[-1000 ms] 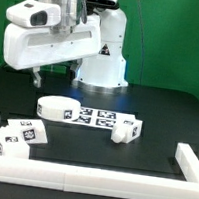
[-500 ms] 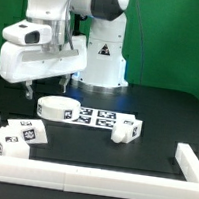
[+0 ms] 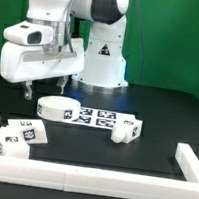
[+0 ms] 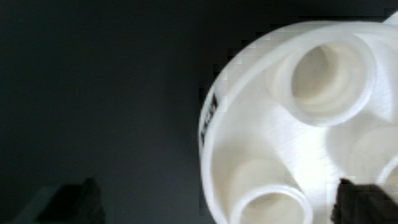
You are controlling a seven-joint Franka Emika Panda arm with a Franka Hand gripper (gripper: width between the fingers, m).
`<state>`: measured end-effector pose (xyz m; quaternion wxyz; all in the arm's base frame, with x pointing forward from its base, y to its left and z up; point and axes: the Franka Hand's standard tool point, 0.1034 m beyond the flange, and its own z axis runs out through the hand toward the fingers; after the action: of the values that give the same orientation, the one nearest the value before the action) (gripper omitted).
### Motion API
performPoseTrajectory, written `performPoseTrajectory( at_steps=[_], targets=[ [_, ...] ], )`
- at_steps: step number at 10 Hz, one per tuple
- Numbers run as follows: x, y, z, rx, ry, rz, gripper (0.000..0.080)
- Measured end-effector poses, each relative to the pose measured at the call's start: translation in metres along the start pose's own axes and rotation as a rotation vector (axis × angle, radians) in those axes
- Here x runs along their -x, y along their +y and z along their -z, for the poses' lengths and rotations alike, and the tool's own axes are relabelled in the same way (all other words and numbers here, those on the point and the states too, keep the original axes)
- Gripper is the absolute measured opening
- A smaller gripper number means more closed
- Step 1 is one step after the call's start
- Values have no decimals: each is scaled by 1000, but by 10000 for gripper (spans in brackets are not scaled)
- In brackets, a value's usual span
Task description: Assemble stool
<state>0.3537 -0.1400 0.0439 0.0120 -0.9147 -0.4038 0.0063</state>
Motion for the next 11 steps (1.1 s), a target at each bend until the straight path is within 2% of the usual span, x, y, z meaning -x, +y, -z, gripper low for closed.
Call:
performPoseTrajectory(
  at_steps=[1,2,5,7,9,10,11],
  targets=[
    [3,2,-7,-1,-5,5,649],
    [8,5,-18,-14,-14,-6,649],
    [12,9,-30,-23,-21,-22,649],
    [15,11,-33,-10,-22,-27,649],
    [15,12,-33,-9,-22,-30,649],
    [15,12,-33,-9,-22,-30,537],
    [15,12,-33,-9,-22,-30,537]
  ],
)
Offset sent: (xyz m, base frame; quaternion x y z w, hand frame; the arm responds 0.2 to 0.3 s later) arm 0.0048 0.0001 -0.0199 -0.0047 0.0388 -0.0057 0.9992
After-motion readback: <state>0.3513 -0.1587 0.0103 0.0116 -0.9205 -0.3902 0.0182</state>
